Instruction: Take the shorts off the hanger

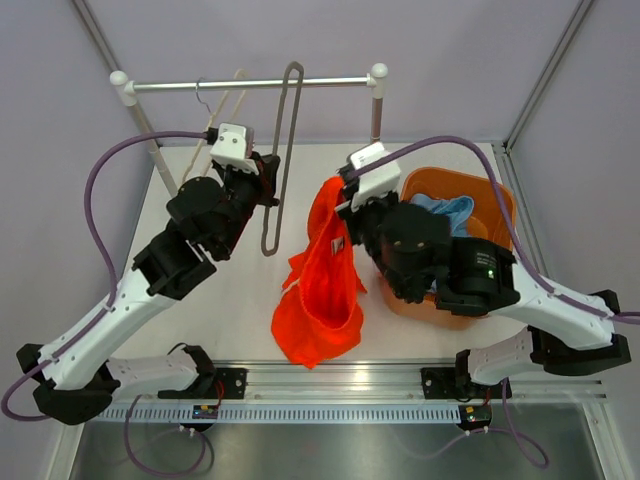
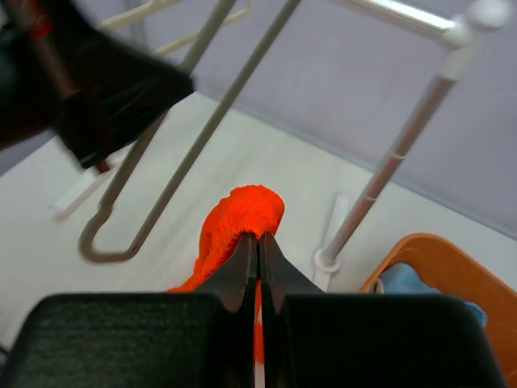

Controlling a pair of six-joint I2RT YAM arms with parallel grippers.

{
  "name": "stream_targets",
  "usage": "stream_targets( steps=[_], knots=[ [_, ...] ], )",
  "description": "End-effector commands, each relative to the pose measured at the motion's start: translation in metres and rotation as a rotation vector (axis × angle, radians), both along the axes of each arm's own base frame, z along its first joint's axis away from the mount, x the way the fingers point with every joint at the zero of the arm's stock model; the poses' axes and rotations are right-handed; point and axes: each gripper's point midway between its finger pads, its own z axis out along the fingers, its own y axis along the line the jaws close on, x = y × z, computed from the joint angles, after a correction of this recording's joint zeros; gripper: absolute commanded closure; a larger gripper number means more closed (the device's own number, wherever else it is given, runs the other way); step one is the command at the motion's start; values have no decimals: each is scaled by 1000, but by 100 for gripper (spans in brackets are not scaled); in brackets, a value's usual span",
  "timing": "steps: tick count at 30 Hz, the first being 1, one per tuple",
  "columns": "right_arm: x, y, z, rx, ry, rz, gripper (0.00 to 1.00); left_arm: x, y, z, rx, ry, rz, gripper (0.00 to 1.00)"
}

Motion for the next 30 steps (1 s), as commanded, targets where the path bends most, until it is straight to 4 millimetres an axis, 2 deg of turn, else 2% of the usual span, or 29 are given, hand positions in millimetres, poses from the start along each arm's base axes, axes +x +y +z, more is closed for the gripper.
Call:
stream_targets(
  steps=[1,4,6,7,8,9,12,15,19,25,30],
  knots=[
    [26,-98,113,219,-238,-304,100,-19,15,23,-67,-22,-27,100],
    [35,-154,158,308,-356,-428,100,-26,24,17,-55,-6,-26,100],
    [38,-186,177,311,-423,-514,100,-31,30,15,-49,-3,-23,100],
    [37,-195,186,313,-461,-537,100,-32,32,11,-38,7,-21,100],
    [34,-207,193,237,-509,-576,100,-33,34,10,-34,10,-18,100],
    [29,-224,207,312,-567,-621,100,-33,35,7,-25,17,-17,100],
    [24,-248,226,315,-633,-688,100,-36,35,3,-15,25,-25,100],
    [24,-261,234,316,-673,-728,100,-37,35,1,-13,29,-33,100],
    [36,-264,226,300,-653,-744,100,-38,36,-3,-4,33,-34,100],
    [73,-249,179,231,-563,-764,100,-38,35,-7,2,38,-38,100],
    [104,-223,136,220,-431,-676,100,-38,34,-9,8,43,-43,100]
  ],
)
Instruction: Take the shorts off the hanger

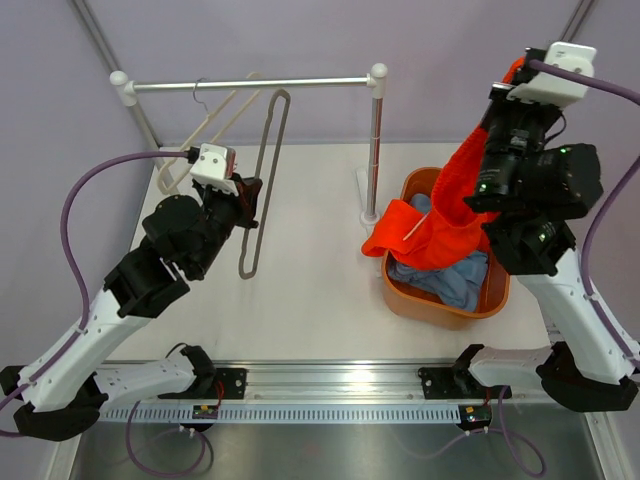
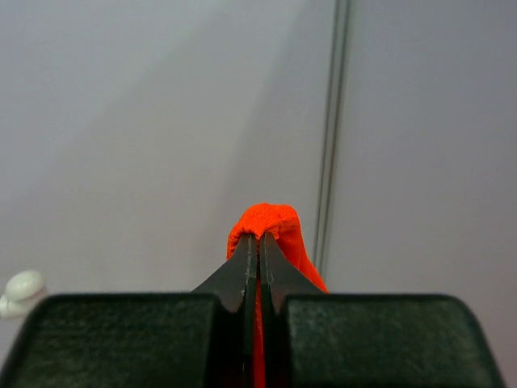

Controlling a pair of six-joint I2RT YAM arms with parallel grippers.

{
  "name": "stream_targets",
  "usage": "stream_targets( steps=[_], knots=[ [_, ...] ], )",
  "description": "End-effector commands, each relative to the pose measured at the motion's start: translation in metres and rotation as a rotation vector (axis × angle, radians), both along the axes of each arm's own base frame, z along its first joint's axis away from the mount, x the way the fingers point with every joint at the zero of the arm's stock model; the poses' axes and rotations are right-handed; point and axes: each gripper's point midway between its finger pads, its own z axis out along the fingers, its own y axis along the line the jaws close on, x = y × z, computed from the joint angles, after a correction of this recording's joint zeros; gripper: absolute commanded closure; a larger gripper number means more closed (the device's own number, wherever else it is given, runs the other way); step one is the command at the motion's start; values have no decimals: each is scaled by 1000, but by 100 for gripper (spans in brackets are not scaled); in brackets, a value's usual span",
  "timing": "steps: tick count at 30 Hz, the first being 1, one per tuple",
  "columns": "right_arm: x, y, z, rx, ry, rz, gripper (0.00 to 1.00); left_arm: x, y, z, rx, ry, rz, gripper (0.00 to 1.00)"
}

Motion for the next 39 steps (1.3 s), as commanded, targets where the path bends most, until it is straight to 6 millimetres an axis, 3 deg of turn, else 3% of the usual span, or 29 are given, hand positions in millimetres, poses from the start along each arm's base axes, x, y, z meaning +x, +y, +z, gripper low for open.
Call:
stream_targets(
  steps=[1,6,9,10,12,14,15,17,18,24,27,30,31,36,39],
  knots=[
    [22,28,-28,23,56,116,100,-4,1,14,-45,-33,-17,100],
    [49,37,-85,28,213,102,100,-3,0,8,-32,-22,-18,100],
    [64,20,-137,128,332,68,100,-3,-1,5,-26,-17,-21,100],
    [66,-2,-150,176,350,23,100,-3,-1,5,-25,-17,-20,100],
    [68,-15,-196,292,422,3,100,-3,-1,3,-17,-14,-20,100],
    [59,-49,-216,421,410,-63,100,-3,-1,2,-12,-11,-18,100],
    [61,-51,-245,442,465,-50,100,-3,-1,2,-11,-11,-20,100],
    [52,-63,-258,536,448,-45,98,-2,-2,2,-9,-9,-20,100],
    [52,-67,-279,558,488,-40,90,-2,-2,2,-9,-9,-21,100],
    [57,-39,-344,606,666,68,84,0,-9,-2,-5,0,-36,100],
    [58,-30,-362,635,704,103,63,2,-12,-5,1,11,-41,100],
    [55,-27,-368,642,719,116,43,2,-14,-7,11,17,-45,100],
    [53,-27,-365,637,716,122,31,2,-13,-8,14,19,-42,100],
    [41,-24,-337,622,676,172,17,2,-15,-6,14,22,-48,100],
    [32,-20,-321,619,665,212,16,4,-17,-10,24,40,-50,100]
  ],
)
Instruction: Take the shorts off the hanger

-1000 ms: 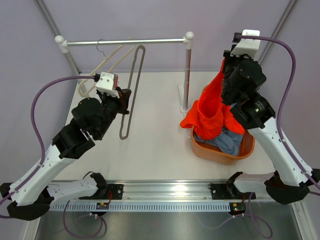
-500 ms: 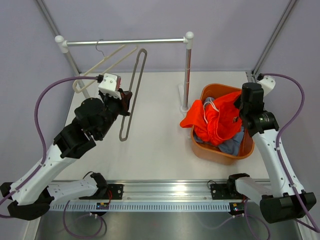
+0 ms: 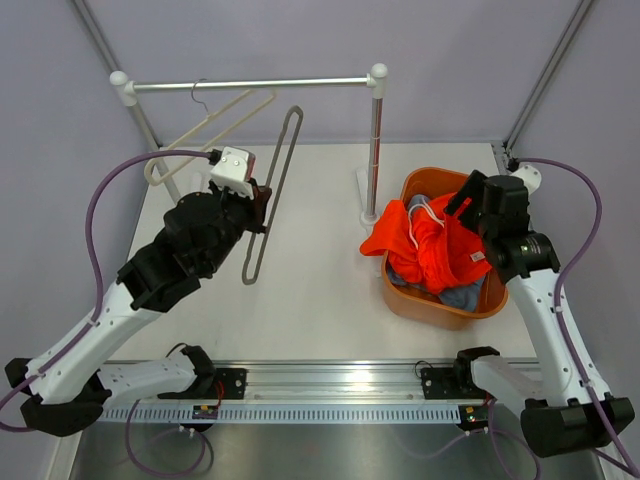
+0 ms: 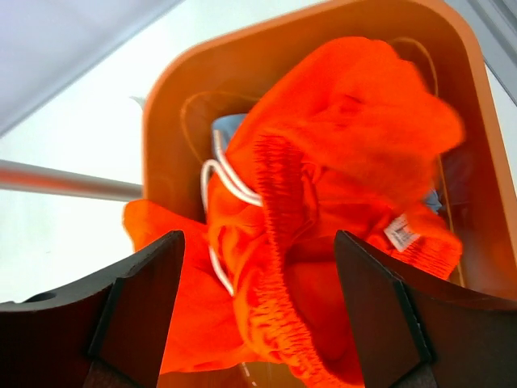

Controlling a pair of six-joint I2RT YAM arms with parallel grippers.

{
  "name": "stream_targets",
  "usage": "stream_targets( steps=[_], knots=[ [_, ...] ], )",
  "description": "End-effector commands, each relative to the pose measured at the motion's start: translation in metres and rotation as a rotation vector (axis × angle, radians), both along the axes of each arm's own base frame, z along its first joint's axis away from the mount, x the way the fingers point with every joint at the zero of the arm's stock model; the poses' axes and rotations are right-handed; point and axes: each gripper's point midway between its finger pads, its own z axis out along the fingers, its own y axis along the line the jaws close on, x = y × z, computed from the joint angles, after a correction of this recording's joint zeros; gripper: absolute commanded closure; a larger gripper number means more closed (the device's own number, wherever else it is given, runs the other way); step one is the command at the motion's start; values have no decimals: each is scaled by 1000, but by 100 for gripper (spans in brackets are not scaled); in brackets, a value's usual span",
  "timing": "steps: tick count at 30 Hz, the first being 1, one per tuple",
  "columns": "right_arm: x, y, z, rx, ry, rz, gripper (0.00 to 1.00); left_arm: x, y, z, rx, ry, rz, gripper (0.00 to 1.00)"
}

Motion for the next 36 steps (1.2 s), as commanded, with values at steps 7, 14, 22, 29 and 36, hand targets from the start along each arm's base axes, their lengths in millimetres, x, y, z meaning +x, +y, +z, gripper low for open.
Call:
stream_targets(
  steps=[7,14,22,29,36],
  knots=[
    [-21,19,57,62,-131,112,20,2,-10,15,-55,-13,-23,100],
    [-3,74,6,243,-38,301,68,5,-16,15,-60,-10,-33,100],
    [32,103,-95,397,160,301,86,7,-19,12,-50,-3,-35,100],
    [27,75,-174,382,381,45,100,9,-18,10,-26,7,-23,100],
    [5,15,-172,314,355,-298,98,14,-21,1,0,28,-12,100]
  ],
)
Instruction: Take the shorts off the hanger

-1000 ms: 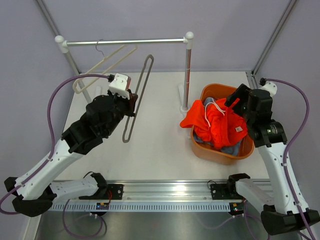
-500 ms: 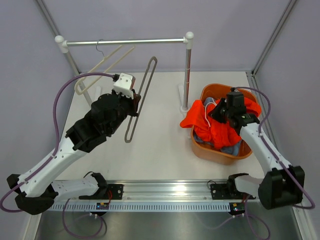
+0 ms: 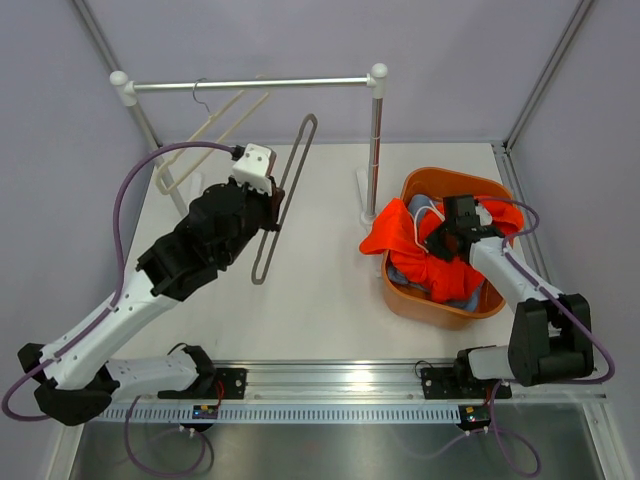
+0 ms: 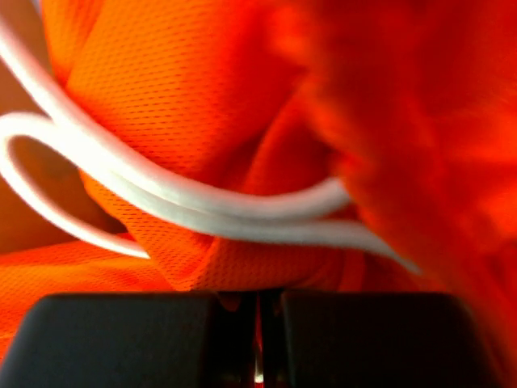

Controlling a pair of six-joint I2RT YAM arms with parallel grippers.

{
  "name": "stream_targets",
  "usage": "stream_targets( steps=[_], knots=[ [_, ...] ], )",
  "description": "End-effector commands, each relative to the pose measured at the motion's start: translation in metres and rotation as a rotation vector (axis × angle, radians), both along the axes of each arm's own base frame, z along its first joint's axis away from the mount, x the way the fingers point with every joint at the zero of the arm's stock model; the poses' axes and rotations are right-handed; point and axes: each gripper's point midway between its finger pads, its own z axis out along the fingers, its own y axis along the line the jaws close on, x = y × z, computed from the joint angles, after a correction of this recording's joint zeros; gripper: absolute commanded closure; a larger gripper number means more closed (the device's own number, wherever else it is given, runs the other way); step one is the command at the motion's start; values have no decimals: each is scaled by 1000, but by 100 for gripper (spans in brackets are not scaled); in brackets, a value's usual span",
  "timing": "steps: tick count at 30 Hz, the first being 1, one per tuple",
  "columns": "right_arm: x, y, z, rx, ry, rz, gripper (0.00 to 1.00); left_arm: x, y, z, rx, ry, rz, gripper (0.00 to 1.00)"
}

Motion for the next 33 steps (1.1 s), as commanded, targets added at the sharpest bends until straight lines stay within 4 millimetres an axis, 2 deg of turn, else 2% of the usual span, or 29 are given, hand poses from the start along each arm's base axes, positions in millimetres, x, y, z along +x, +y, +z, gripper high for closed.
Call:
stream_targets(
  steps=[1,5,6,8,9,10,13,15,16,18,19,20,23,24,26,29,30,31,33],
  knots=[
    [-17,-45,5,-113,19,-235,97,2,1,17,-26,-23,15,100],
    [-20,-46,10,-97,5,-258,96,6,-4,9,2,19,21,100],
    [-19,-43,14,-87,-15,-241,96,6,-4,12,-2,22,24,100],
    [-15,-37,24,-58,-47,-216,95,9,-6,4,25,54,24,100],
    [-14,-36,29,-62,-61,-192,95,10,-6,12,16,53,25,100],
    [-13,-34,33,-56,-75,-181,95,13,-9,2,53,86,25,100],
    [-8,-24,56,-28,-152,-106,94,17,-17,6,56,121,-12,100],
    [-5,-18,74,-20,-215,-46,90,22,-19,17,19,123,-33,100],
    [-5,-12,82,1,-236,-12,88,20,-27,20,-7,133,-93,100],
    [-6,-6,101,10,-299,46,83,28,-27,25,-45,139,-124,100],
    [-6,1,111,31,-333,85,82,25,-35,31,-78,140,-189,100],
    [-8,3,124,35,-378,108,80,37,-30,31,-94,149,-179,100],
    [-14,11,153,49,-474,179,73,45,-30,41,-140,154,-257,100],
    [-15,13,160,41,-500,202,70,50,-34,38,-142,168,-280,100],
    [-20,15,177,39,-542,226,68,48,-40,50,-153,151,-371,100],
    [-26,14,193,18,-576,250,64,56,-50,47,-135,168,-430,100],
    [-27,13,194,8,-575,254,64,57,-50,59,-136,145,-438,100],
    [-29,14,199,7,-588,262,64,66,-54,48,-122,182,-434,100],
    [-31,14,203,2,-598,270,63,72,-54,53,-123,174,-424,100]
  ],
)
